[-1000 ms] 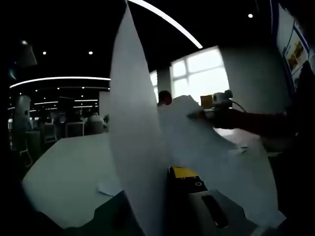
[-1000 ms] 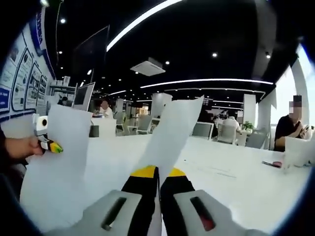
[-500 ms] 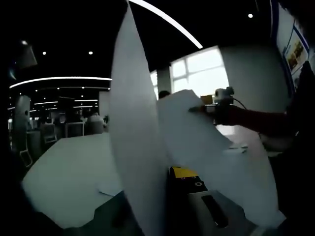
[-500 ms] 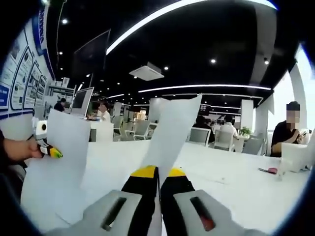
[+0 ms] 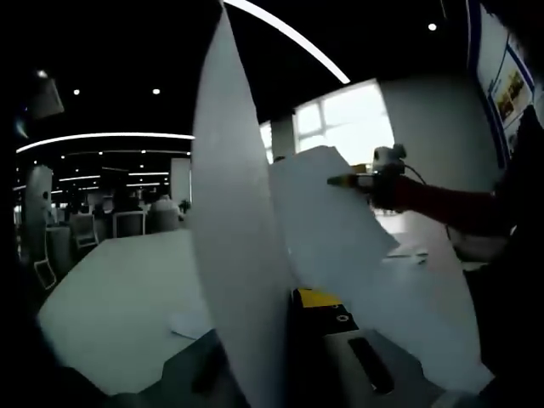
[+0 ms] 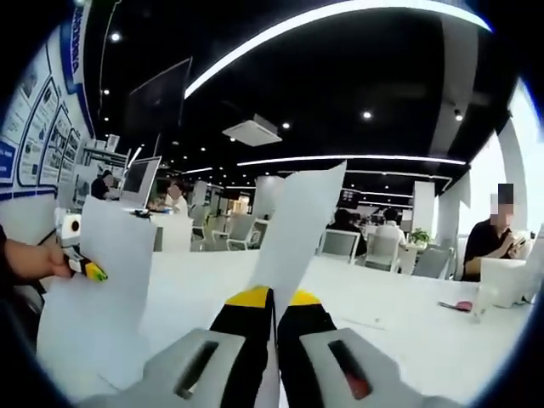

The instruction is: Organize the stack of printing papers by aligning and flattening the scattered papers on the table

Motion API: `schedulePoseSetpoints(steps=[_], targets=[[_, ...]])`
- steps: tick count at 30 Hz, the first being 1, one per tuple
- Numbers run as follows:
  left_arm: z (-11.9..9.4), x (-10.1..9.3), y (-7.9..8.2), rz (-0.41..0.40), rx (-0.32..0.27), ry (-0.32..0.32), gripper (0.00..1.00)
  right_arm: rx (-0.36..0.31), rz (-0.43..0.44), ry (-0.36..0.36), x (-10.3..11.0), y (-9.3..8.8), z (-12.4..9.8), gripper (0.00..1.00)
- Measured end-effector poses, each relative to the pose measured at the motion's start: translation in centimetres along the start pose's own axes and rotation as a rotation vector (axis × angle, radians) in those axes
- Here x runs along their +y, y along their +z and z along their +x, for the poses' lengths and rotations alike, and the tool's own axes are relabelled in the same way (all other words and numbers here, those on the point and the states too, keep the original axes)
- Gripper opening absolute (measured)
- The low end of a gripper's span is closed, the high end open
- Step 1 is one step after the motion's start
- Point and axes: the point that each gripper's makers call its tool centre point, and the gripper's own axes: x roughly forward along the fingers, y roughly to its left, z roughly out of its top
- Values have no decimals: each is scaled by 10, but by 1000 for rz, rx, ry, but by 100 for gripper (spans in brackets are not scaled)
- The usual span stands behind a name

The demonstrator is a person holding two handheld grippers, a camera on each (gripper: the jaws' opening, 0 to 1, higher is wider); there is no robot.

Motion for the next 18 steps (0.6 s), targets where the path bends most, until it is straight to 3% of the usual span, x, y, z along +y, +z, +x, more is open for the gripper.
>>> schedulePoseSetpoints(steps=[18], targets=[[-1,-1,2,-7,-8,-1,7,-46,-26,-33,-7,29,-8,0]])
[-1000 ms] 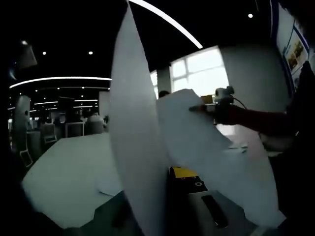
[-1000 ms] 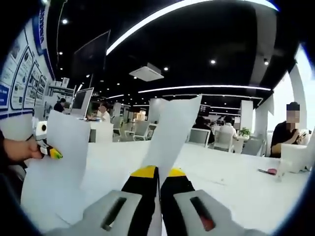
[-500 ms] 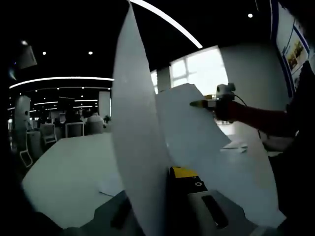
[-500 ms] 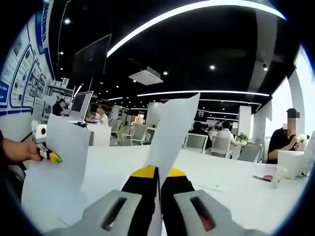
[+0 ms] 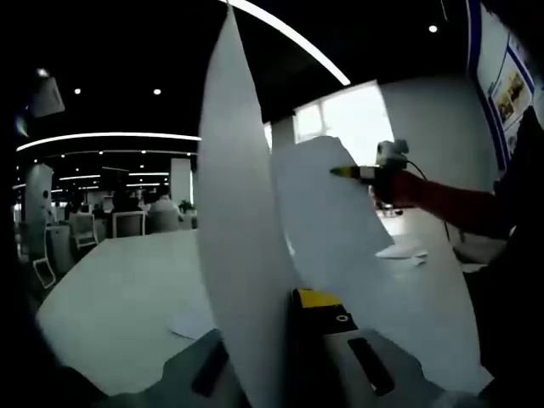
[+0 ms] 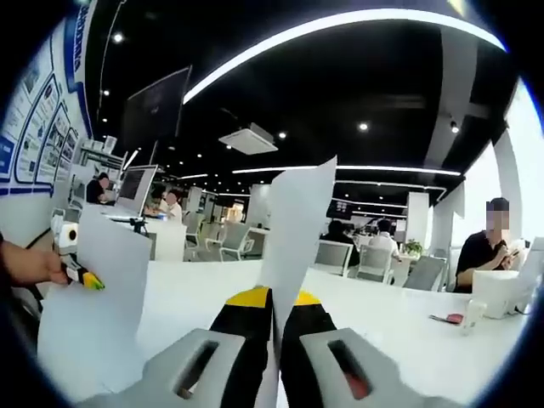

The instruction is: Organize the stack of printing papers by aligning and flattening the scattered papers on the table

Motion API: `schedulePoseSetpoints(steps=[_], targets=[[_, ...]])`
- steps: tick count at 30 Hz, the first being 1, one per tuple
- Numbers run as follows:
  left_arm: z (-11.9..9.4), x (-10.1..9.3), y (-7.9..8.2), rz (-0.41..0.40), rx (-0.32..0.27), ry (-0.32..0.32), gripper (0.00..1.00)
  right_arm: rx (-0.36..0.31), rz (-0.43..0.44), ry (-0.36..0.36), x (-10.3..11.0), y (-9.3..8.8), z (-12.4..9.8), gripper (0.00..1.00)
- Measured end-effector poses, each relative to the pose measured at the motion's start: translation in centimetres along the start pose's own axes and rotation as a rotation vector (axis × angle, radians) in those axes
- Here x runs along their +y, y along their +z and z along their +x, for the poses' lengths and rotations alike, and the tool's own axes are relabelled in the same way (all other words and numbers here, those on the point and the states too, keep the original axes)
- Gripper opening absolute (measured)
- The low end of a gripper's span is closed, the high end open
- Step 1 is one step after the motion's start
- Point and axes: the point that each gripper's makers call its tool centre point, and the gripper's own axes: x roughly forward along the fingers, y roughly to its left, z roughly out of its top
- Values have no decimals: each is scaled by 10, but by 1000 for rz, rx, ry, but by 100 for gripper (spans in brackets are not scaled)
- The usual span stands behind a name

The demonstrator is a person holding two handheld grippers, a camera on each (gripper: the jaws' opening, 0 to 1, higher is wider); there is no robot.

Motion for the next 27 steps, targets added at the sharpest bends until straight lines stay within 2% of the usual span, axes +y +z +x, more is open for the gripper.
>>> schedulePoseSetpoints(steps=[17,27], targets=[[-2,1,4,-28,-33,-2,7,-76,-20,-18,-3,38,-13,0],[-2,1,5,-27,-38,-2,7,-101,-33,-16,2,48,-17,0]])
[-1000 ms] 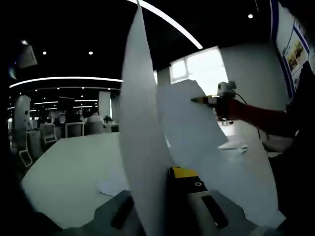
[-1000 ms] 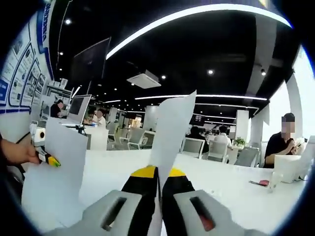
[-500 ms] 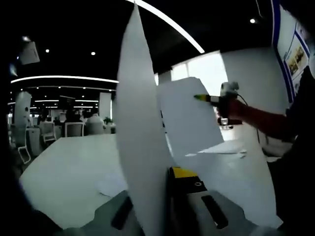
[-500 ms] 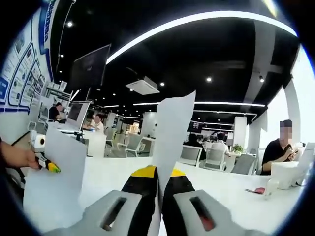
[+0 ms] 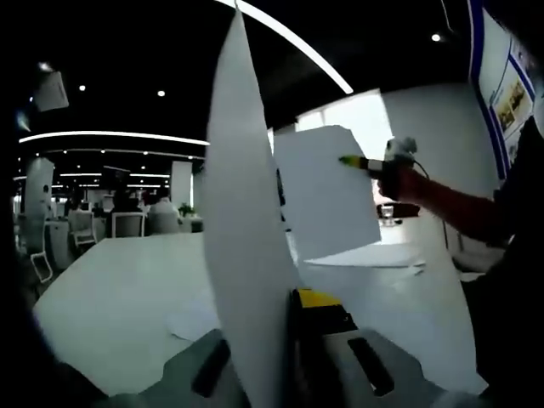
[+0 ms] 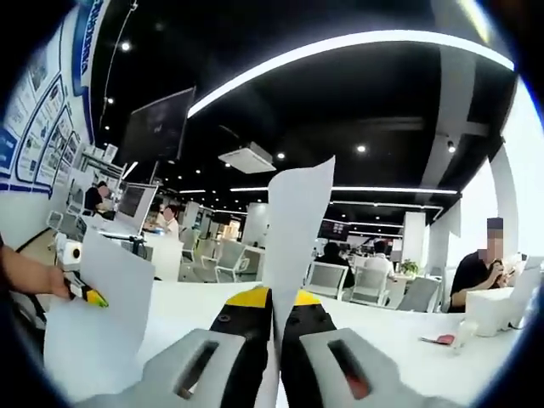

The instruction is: Organize the stack of printing papers by aligning and flattening the scattered papers on the table

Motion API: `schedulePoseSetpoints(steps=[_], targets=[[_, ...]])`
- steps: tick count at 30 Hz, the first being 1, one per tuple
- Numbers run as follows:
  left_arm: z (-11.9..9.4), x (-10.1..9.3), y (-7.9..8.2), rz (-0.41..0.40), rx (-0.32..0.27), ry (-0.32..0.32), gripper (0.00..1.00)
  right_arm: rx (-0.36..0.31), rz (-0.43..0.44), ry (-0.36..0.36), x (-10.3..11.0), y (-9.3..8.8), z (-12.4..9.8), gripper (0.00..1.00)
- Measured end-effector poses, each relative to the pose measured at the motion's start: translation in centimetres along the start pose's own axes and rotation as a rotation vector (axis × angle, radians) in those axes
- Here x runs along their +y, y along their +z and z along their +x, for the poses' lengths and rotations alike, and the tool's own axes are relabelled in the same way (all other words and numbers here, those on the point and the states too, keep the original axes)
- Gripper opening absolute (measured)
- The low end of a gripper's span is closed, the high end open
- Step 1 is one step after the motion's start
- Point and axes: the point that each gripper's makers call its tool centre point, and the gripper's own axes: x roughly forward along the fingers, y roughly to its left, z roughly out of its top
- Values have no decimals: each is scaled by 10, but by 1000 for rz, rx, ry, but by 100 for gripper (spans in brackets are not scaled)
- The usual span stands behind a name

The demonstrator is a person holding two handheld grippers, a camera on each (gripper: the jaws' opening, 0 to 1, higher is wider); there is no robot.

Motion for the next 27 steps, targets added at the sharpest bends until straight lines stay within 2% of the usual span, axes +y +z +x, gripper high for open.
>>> schedulePoseSetpoints(steps=[20,27], targets=[[-1,5,4,-25,-21,17,7,-58,-39,27,15,34,-9,0],[1,1,6,-41,-24,-2,6,-74,-47,42,21,43,-11,0]])
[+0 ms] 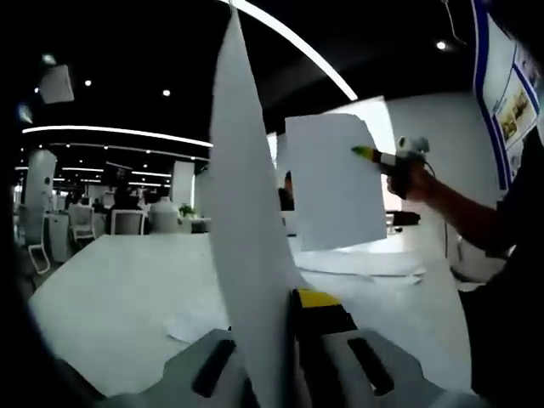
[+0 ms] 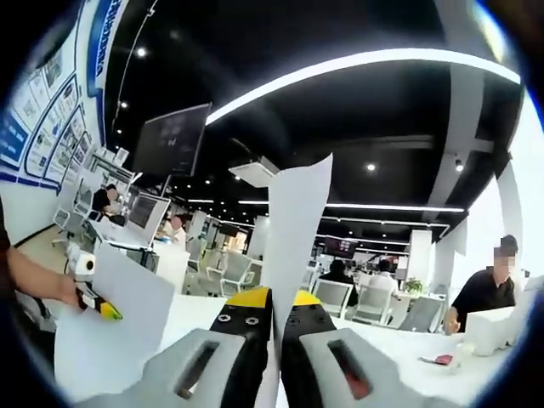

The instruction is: Organize the stack of printing papers by aligning and flattening the scattered papers on the table

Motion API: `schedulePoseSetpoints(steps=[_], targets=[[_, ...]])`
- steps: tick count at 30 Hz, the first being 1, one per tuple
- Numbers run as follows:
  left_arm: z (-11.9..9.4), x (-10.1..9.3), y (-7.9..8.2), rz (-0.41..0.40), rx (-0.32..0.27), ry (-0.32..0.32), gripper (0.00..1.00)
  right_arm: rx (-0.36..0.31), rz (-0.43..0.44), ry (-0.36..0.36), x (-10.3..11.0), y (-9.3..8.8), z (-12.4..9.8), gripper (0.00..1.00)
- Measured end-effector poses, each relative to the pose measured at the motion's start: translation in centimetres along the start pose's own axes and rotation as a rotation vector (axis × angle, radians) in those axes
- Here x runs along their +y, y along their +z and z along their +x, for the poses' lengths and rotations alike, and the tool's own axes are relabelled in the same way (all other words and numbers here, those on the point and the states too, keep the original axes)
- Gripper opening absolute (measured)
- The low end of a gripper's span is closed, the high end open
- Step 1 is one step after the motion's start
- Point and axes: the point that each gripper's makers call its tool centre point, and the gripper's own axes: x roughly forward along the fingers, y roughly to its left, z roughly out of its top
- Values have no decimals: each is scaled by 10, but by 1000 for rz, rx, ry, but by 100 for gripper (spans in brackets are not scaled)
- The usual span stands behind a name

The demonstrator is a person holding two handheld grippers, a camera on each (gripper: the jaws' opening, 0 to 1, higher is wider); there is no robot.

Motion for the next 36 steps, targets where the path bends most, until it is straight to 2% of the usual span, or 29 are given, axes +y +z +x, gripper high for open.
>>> schedulePoseSetpoints(steps=[8,21,36], targets=[[-2,1,2,-17,-12,-3,6,-16,10,19,7,8,-3,0],[-1,0,-1,-13,4,-9,6,-30,23,52,16,18,-8,0],[-2,0,2,-42,-10,-21,6,-32,42,89,26,22,-9,0]])
